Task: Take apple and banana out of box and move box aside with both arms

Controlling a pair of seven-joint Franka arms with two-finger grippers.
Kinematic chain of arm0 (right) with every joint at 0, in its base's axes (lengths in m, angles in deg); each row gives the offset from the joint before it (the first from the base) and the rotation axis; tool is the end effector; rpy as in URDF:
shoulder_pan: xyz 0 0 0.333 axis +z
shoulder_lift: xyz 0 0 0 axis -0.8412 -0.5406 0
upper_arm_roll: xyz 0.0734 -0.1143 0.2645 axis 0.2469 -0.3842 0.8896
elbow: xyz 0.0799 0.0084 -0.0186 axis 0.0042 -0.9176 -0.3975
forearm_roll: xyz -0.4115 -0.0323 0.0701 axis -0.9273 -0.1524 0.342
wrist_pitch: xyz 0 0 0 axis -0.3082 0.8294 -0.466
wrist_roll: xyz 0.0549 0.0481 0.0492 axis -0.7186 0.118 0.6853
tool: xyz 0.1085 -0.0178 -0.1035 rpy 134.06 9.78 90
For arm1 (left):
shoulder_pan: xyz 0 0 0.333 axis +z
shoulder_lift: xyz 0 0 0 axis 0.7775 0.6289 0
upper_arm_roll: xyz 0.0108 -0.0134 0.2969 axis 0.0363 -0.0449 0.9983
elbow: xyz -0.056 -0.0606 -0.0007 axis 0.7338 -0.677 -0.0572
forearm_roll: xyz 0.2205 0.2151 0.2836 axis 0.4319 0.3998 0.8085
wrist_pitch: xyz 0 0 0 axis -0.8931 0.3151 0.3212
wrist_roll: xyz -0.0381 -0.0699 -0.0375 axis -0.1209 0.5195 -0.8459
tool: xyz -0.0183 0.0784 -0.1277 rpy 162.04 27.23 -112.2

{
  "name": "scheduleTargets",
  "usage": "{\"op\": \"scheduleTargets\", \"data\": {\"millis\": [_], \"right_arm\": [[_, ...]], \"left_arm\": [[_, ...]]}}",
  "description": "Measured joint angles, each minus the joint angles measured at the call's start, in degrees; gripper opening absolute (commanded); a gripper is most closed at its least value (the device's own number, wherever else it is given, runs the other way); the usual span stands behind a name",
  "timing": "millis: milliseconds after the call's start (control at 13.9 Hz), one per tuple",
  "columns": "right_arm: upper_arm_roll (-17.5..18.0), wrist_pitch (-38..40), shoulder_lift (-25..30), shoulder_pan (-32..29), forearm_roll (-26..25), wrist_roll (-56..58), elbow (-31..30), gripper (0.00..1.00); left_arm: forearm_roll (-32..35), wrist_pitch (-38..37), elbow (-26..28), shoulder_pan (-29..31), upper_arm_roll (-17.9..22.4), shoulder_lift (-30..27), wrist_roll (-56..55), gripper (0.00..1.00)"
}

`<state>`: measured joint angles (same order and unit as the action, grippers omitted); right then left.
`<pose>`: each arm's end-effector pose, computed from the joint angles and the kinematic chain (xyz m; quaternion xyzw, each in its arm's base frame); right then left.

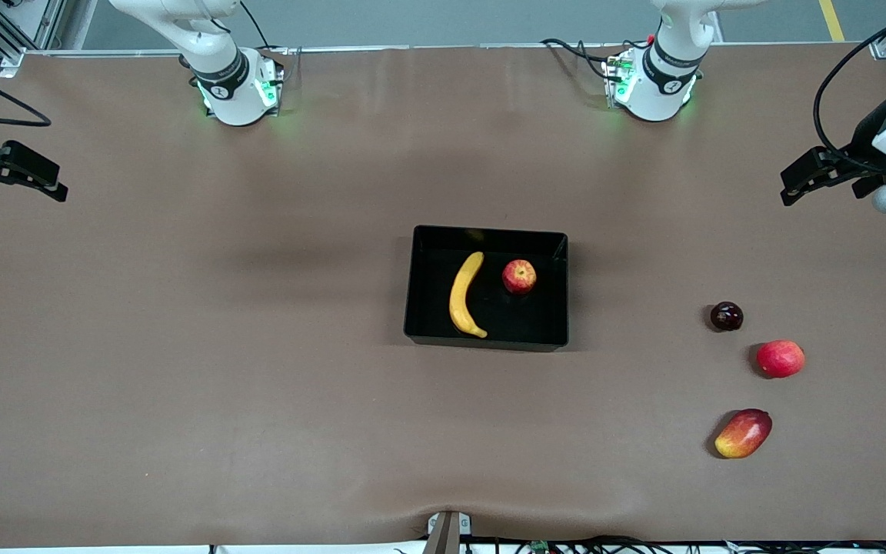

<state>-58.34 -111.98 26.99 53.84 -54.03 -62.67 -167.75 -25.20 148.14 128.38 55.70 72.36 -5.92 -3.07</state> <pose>0.5699 -0.0108 0.5901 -0.9999 0.0016 0.0145 0.0067 0.5669 -0.0418 0.5707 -0.9989 -0.0396 -0.0084 0.0229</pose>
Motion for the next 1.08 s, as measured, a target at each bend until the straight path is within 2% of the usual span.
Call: {"op": "scheduleTargets", "data": {"millis": [502,646,789,1076], "right_arm": [[-0.09,0.0,0.0,-0.08,0.02,0.0,0.0,1.0],[-0.12,0.0,0.0,-0.09,0.02,0.0,0.0,1.0],[-0.16,0.0,0.0,-0.11,0.02,0.0,0.0,1.0],[-0.27,-0.03,0.0,-0.16,0.02,0.0,0.0,1.0]], "left_arm": [[0.0,0.0,-0.69,-0.27,-0.24,0.04,0.0,1.0],[0.0,-0.09,-0.66,-0.54,-1.76,0.47,-0.55,1.0],[0.0,-0.15,-0.41,-0.83,-5.77,1.58,-5.37,1.0],[0.02,3.54,0.68,-2.04,-18.57,6.82,-22.71,1.0]]}}
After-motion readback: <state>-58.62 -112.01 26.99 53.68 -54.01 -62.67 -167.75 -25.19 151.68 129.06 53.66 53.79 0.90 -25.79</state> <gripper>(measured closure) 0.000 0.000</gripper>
